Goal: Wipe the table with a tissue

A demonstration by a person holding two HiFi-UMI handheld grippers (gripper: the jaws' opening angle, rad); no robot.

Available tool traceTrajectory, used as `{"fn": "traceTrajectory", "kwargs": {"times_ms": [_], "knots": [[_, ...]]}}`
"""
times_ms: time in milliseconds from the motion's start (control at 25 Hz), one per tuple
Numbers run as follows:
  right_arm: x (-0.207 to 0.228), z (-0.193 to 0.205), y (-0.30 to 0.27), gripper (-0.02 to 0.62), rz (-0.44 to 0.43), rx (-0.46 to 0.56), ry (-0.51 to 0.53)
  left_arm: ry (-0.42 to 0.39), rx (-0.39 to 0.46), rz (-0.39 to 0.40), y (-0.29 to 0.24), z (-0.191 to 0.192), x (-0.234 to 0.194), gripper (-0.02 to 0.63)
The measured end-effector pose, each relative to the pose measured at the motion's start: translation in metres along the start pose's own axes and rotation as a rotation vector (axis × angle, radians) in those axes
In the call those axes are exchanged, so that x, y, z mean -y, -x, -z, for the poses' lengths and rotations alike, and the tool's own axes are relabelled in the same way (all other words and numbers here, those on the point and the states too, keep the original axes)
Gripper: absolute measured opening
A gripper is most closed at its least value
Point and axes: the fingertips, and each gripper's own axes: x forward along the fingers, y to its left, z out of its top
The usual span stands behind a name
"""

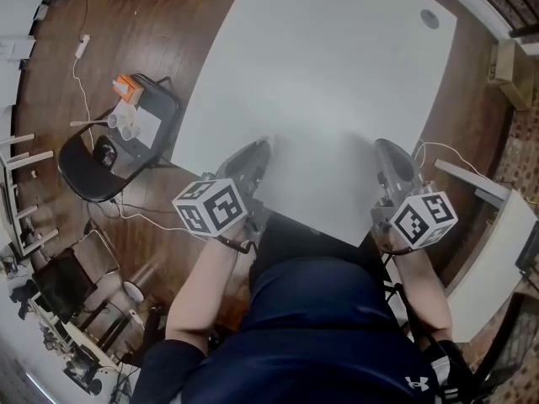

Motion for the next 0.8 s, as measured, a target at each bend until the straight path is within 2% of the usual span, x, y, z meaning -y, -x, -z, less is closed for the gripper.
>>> {"fn": "traceTrajectory", "kwargs": {"times_ms": [320,520,800], "knots": [[-0.037,-0.017,0.041,0.011,0.006,0.061,0.06,-0.075,0.043,0.08,0.044,-0.004,0.031,0.035],[-0.07,-0.036,0.063,0.011,0.0,0.119,0.138,-0.107,0.055,0.205,0.06,0.009,0.06,0.035],[-0.114,-0.055,0.075,0.011,0.004,0.18,0.207,-0.274,0.15,0.301,0.081,-0.001,0.1,0.035]]}}
